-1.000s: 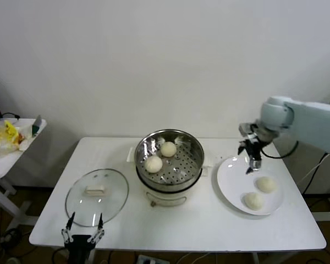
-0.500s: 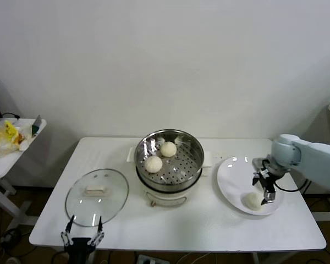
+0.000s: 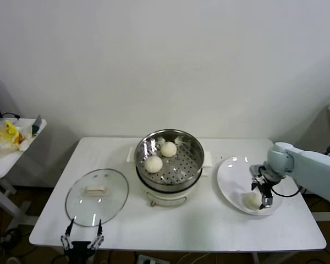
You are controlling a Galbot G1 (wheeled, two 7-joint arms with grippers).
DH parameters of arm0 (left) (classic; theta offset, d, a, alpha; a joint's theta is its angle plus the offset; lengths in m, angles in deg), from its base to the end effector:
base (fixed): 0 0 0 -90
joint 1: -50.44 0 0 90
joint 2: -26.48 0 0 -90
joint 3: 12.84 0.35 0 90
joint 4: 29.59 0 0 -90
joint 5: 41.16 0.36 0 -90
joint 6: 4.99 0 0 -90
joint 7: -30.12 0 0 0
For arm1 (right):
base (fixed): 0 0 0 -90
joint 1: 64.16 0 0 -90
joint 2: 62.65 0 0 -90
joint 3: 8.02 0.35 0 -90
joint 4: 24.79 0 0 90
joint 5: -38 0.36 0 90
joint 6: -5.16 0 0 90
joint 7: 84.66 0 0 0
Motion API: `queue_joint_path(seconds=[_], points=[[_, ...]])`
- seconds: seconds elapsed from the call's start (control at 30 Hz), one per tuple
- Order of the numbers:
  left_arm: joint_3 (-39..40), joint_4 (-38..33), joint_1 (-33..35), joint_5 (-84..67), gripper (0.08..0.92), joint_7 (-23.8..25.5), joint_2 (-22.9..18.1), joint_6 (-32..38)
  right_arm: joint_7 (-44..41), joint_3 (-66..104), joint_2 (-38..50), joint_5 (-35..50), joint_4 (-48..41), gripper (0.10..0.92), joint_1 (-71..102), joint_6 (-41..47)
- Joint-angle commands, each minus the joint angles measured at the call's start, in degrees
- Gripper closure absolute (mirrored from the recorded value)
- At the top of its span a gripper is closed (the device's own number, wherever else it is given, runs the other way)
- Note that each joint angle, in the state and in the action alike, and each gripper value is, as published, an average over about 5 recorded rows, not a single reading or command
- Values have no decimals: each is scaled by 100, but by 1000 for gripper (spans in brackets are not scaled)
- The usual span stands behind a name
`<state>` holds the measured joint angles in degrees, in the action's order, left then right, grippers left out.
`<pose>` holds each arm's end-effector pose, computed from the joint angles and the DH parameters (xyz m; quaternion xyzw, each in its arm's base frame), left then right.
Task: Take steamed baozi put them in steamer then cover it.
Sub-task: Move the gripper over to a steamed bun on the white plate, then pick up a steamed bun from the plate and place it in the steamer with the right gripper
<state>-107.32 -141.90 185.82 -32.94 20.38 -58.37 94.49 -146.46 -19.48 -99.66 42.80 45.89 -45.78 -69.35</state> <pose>0.0836 0.0451 -0.3839 0.0662 -0.9826 -0.1375 0.1057 0.4990 -0.1742 -0.2369 0.5085 -0.4801 0.5124 0.4983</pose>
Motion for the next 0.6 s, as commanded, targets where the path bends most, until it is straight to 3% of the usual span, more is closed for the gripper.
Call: queue_joint_path(seconds=[0.03,0.47,0.6], points=[[-15,22,-4,-3,177,-11,-10,13,-41,128,-175,-79,-181,221,174,-20],[-46,53,-17,-30,177,-58,-16,31,-97,-22,-139,-6,-161,351,-57,-116],[-45,43,-11,-34,177,-58,-4,37,-217,-410,-217,-68,-121,367,-787,-602]])
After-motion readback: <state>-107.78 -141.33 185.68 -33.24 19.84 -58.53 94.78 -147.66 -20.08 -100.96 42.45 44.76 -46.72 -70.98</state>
